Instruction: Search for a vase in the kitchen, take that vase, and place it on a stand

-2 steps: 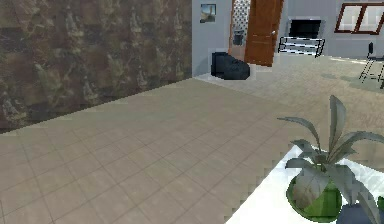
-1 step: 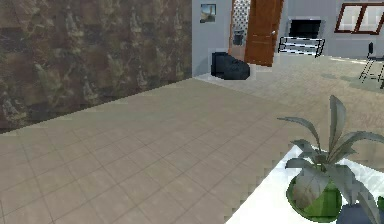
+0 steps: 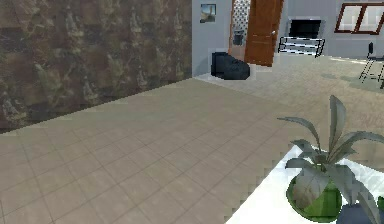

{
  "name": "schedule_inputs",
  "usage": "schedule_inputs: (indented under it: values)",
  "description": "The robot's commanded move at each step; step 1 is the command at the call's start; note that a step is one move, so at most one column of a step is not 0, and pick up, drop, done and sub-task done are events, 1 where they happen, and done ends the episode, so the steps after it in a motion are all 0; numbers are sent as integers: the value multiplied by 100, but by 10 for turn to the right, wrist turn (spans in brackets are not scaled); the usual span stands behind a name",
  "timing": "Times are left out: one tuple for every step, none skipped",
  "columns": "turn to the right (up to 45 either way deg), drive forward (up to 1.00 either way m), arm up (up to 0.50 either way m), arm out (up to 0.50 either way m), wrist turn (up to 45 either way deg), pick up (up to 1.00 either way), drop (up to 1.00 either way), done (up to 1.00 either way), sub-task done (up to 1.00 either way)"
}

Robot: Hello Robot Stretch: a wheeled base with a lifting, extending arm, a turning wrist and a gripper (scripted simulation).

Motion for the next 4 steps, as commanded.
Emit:
schedule_inputs:
  values:
    - [0, 0, 0, 0, 420, 0, 0, 0, 0]
    - [0, 0, -30, 0, 0, 0, 0, 0, 0]
    - [0, 0, 0, 0, 0, 100, 0, 0, 0]
    - [0, 0, 10, 0, 0, 0, 0, 0, 0]
